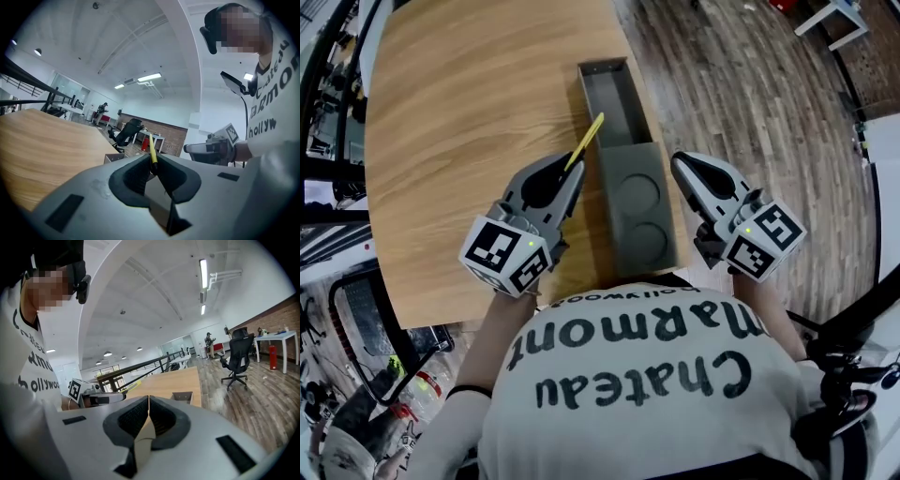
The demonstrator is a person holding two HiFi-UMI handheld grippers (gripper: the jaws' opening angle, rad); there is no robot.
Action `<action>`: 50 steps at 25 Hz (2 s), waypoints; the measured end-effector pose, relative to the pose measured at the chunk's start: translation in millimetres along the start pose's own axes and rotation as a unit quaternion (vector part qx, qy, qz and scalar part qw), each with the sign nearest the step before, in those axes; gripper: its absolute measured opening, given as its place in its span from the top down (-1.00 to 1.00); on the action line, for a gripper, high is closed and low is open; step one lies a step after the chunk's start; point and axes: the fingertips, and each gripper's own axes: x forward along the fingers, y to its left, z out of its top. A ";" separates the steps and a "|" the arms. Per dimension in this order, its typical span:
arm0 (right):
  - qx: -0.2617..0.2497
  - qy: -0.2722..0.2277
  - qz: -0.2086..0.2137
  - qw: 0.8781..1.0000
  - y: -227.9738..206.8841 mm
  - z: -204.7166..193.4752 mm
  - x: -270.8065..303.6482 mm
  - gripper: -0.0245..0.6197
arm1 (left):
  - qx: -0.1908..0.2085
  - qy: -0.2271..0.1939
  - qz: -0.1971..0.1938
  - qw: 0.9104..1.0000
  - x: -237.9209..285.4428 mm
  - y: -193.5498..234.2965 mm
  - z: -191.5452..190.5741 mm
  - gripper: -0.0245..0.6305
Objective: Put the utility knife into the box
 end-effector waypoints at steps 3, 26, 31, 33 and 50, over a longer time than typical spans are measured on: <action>-0.001 0.005 0.007 1.000 -10.7 -0.1 -6.1 0.89 | 0.006 0.018 0.016 1.000 10.2 0.7 -10.6 0.79; 0.025 -0.015 0.053 0.998 -99.3 -6.9 -47.3 0.89 | 0.118 0.174 0.097 0.973 90.7 13.9 -55.0 0.79; 0.028 -0.013 0.053 0.998 -101.5 -8.1 -46.3 0.89 | 0.178 0.228 0.090 0.953 108.2 26.5 -68.6 0.79; 0.027 -0.009 0.051 0.998 -102.5 -10.8 -47.0 0.90 | 0.225 0.254 0.091 0.936 116.4 33.7 -73.0 0.79; 0.054 -0.002 0.030 0.998 -110.8 -25.4 -48.6 0.89 | 0.421 0.401 0.026 0.813 146.6 70.7 -116.1 0.79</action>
